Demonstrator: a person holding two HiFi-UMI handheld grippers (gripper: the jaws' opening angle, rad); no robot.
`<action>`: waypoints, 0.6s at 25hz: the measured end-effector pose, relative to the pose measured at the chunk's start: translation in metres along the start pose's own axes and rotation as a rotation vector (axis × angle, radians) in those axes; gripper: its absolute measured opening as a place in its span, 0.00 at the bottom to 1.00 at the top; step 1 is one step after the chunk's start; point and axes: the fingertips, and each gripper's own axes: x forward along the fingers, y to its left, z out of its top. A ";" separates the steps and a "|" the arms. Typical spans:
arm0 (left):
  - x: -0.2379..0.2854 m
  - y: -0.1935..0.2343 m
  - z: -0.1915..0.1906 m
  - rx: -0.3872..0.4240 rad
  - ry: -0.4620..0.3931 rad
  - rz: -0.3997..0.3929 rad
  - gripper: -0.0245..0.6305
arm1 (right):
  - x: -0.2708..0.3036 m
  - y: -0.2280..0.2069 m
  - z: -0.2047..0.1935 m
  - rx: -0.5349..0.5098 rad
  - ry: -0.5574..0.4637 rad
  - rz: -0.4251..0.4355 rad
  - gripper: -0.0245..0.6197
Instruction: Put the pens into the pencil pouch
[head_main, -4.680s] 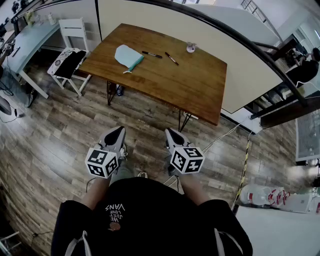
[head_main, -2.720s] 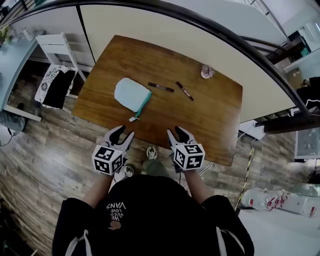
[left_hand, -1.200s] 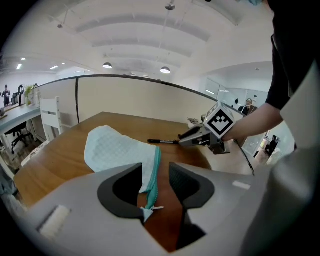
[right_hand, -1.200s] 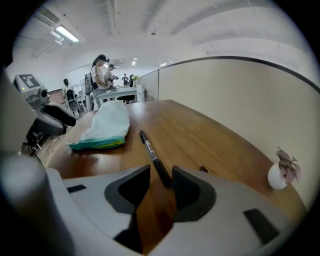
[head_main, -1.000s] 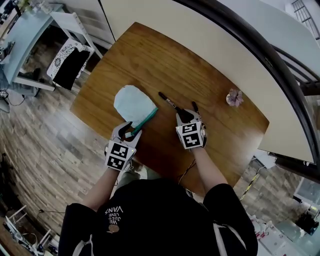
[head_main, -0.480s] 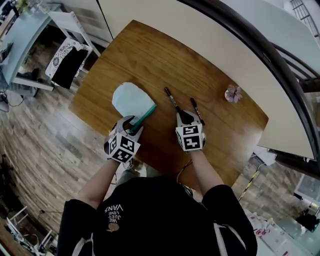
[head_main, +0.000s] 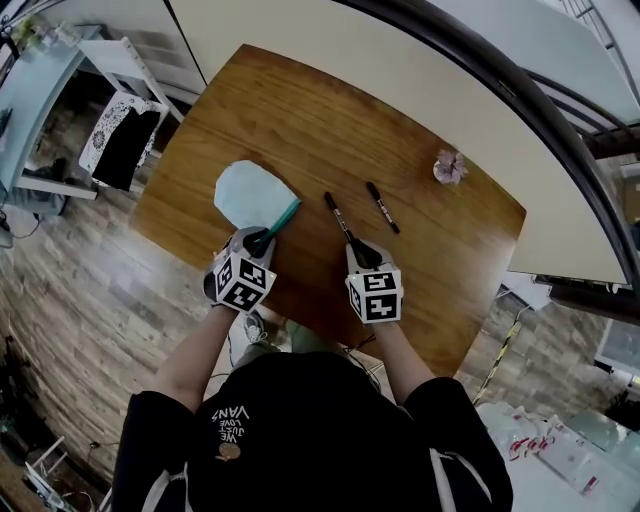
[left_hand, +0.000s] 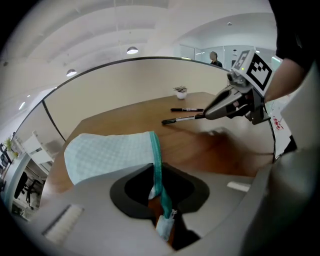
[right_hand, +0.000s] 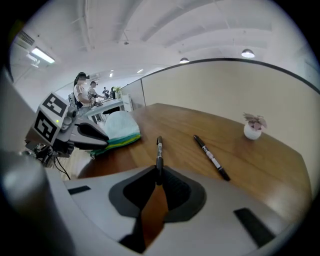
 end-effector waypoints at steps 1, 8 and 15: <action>-0.001 0.000 0.001 -0.013 -0.009 -0.004 0.13 | -0.004 0.003 -0.003 0.006 -0.001 0.000 0.12; -0.014 -0.005 0.009 -0.090 -0.084 -0.052 0.11 | -0.031 0.032 -0.015 0.044 -0.030 0.013 0.12; -0.035 -0.019 0.020 -0.077 -0.158 -0.097 0.11 | -0.056 0.071 -0.020 0.064 -0.065 0.044 0.12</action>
